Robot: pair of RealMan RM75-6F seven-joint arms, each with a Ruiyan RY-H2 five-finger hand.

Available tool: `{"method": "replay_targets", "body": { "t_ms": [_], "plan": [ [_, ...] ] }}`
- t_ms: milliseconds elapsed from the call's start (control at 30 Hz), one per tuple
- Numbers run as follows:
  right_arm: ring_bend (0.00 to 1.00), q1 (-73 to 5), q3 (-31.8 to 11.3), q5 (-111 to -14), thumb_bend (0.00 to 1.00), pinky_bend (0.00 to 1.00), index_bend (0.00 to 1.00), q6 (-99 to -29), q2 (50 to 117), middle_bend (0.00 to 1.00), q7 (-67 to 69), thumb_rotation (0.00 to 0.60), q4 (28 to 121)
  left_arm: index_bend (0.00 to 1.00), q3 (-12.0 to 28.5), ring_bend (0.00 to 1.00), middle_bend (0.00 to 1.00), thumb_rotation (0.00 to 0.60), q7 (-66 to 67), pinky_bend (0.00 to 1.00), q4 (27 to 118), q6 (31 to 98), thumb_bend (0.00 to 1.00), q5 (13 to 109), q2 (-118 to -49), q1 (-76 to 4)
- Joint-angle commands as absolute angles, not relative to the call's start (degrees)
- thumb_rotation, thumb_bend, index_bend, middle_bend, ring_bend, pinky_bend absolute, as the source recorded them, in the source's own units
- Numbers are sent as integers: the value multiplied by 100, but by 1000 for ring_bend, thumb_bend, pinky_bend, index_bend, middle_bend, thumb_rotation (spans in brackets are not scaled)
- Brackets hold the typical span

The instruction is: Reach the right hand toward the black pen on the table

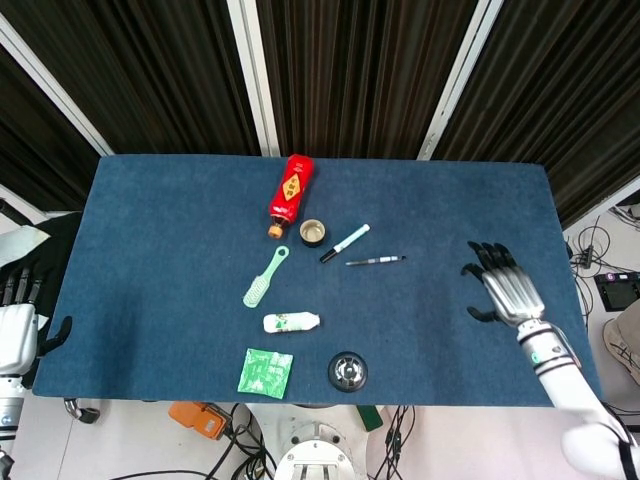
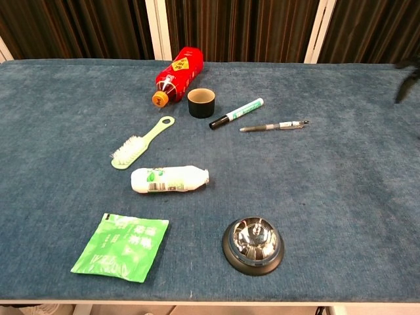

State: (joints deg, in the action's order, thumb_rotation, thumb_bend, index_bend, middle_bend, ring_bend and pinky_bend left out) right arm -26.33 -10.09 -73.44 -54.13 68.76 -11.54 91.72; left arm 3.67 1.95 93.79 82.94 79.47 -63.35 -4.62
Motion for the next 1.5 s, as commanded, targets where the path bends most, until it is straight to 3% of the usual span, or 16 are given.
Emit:
{"method": "replay_targets", "body": {
  "t_ms": [33, 233, 567, 967, 1500],
  "plan": [
    [76, -3332, -1397, -6637, 395, 7, 415, -4796, 7563, 78, -1508, 600, 8460, 121, 384, 36, 0, 600, 201, 141, 9411, 8274, 310, 7878, -6317, -452],
    [81, -3939, -1543, -5932, 412, 7, 438, -4431, 8238, 78, -1870, 600, 7882, 120, 407, 36, 0, 600, 205, 141, 9485, 8197, 310, 7740, -6284, -449],
    [85, -4627, -1430, -5393, 439, 7, 497, -4177, 8916, 78, -2409, 600, 7283, 120, 408, 36, 0, 600, 167, 141, 9492, 8157, 311, 7730, -6268, -456],
    [89, -5051, -1305, -4936, 497, 7, 547, -4027, 9274, 78, -2628, 600, 6842, 121, 410, 36, 0, 600, 179, 141, 9533, 8087, 311, 7666, -6244, -468],
    [89, -5329, -1154, -4745, 499, 8, 566, -3836, 9624, 78, -2551, 600, 6271, 121, 427, 37, 0, 600, 161, 141, 9518, 8040, 310, 7643, -6238, -495]
  ]
}}
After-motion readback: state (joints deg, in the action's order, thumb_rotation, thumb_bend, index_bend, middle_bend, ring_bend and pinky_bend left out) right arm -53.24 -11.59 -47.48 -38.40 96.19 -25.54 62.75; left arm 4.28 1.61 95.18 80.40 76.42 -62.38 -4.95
